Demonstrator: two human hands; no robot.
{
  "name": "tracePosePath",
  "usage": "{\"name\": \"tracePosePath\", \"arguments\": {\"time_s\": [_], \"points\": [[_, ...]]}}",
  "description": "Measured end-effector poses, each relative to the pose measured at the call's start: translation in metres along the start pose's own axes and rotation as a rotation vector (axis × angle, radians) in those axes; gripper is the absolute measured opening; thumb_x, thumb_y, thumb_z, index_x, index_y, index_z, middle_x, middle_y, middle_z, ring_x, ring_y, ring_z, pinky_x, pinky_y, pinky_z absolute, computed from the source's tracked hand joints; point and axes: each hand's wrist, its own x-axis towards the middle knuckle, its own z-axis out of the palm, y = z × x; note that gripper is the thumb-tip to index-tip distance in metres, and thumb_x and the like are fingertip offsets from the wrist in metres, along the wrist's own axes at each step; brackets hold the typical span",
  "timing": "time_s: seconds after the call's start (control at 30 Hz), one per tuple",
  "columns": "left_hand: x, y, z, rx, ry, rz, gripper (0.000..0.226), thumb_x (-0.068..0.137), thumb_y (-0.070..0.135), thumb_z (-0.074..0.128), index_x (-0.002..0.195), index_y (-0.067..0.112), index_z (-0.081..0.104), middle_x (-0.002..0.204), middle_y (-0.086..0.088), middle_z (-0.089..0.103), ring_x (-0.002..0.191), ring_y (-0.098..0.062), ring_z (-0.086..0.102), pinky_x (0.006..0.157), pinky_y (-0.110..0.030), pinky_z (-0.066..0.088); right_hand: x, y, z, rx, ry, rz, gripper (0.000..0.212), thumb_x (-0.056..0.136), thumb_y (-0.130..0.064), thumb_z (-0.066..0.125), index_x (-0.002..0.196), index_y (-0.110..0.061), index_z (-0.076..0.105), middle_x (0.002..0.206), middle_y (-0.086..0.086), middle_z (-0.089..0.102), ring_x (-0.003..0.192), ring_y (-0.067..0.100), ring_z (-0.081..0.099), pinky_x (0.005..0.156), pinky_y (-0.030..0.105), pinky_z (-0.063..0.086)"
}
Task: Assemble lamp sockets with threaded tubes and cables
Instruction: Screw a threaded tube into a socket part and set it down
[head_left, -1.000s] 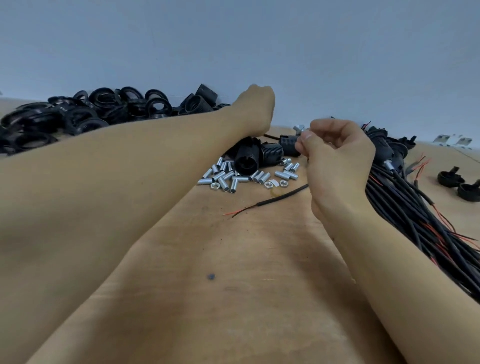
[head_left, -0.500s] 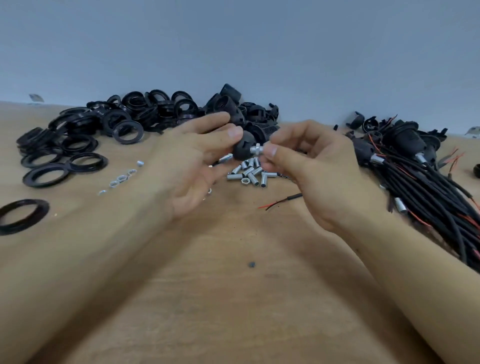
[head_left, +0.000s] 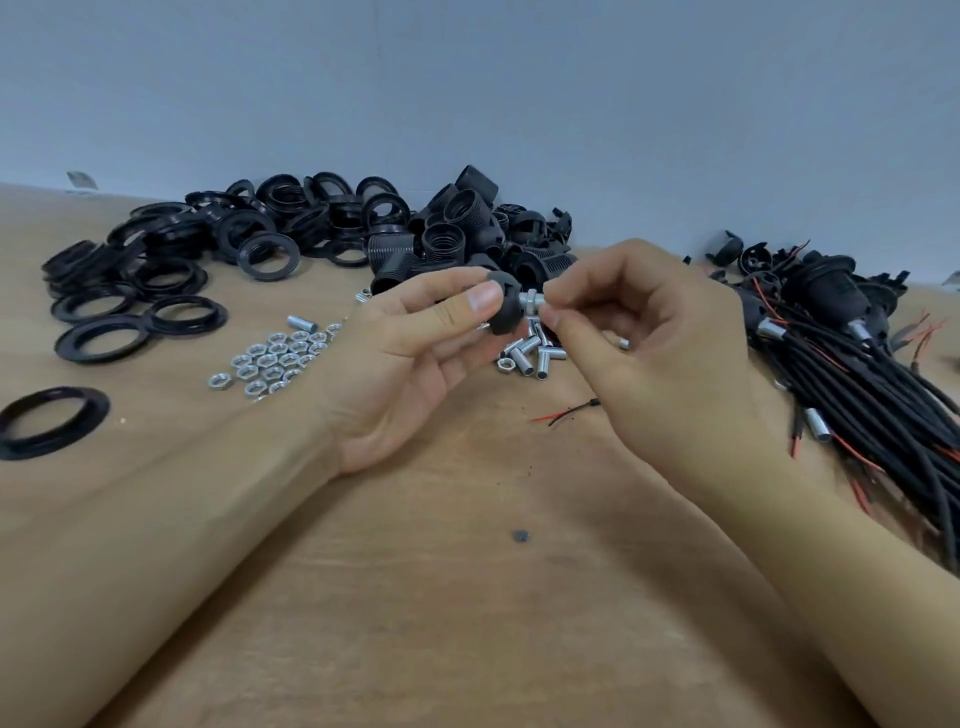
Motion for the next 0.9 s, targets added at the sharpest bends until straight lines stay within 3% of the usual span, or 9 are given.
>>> {"name": "tracePosePath", "arguments": {"time_s": [0.1,0.27,0.47,0.67,0.77,0.9], "points": [[0.0,-0.002,-0.001,0.027,-0.029,-0.005,0.038,0.078,0.009,0.068,0.115,0.003,0.063,0.101,-0.014,0.074,0.1,-0.031,0.072,0.084,-0.028,0.057,0.0,0.0,-0.002,-0.061,-0.006,-0.051,0.026,0.083,0.004,0.068,0.083,-0.021,0.064,0.083,-0.007,0.068,0.081,0.009,0.067,0.075,0.017,0.052],[0.0,-0.002,-0.004,0.118,-0.081,0.022,0.038,0.073,0.012,0.076,0.111,0.007,0.072,0.11,-0.016,0.073,0.108,-0.034,0.069,0.092,-0.032,0.056,0.004,0.0,-0.012,0.108,-0.088,0.09,0.025,0.081,0.004,0.073,0.086,-0.02,0.065,0.085,-0.006,0.07,0.084,0.008,0.069,0.076,0.02,0.055],[-0.003,0.001,0.0,0.263,-0.1,-0.001,0.04,0.079,0.045,0.071,0.095,0.01,0.079,0.095,-0.012,0.075,0.078,-0.015,0.072,0.067,-0.02,0.056,0.003,-0.006,-0.017,-0.092,-0.146,-0.069,0.022,0.081,0.004,0.072,0.082,-0.018,0.068,0.082,-0.009,0.07,0.079,0.008,0.069,0.076,0.022,0.056],[-0.004,0.001,0.001,0.331,-0.085,0.008,0.043,0.078,0.053,0.067,0.079,0.011,0.079,0.076,-0.013,0.073,0.059,-0.012,0.066,0.055,-0.018,0.053,0.002,-0.012,-0.02,-0.28,-0.217,-0.215,0.016,0.081,0.005,0.07,0.084,-0.011,0.069,0.082,-0.01,0.066,0.079,0.007,0.063,0.072,0.011,0.047],[-0.005,0.002,0.0,0.304,-0.095,0.007,0.039,0.076,0.05,0.07,0.083,0.012,0.08,0.083,-0.012,0.075,0.065,-0.011,0.069,0.059,-0.017,0.054,0.002,-0.011,-0.019,-0.212,-0.218,-0.151,0.015,0.082,0.001,0.072,0.087,-0.013,0.069,0.083,-0.013,0.066,0.08,0.001,0.064,0.074,0.009,0.048],[-0.006,0.002,0.0,0.276,-0.123,-0.003,0.035,0.08,0.043,0.072,0.095,0.012,0.079,0.093,-0.011,0.076,0.076,-0.014,0.071,0.065,-0.018,0.056,0.002,-0.011,-0.019,-0.069,-0.19,-0.035,0.019,0.084,-0.001,0.073,0.092,-0.016,0.065,0.086,-0.012,0.066,0.084,0.004,0.067,0.076,0.018,0.055]]}}
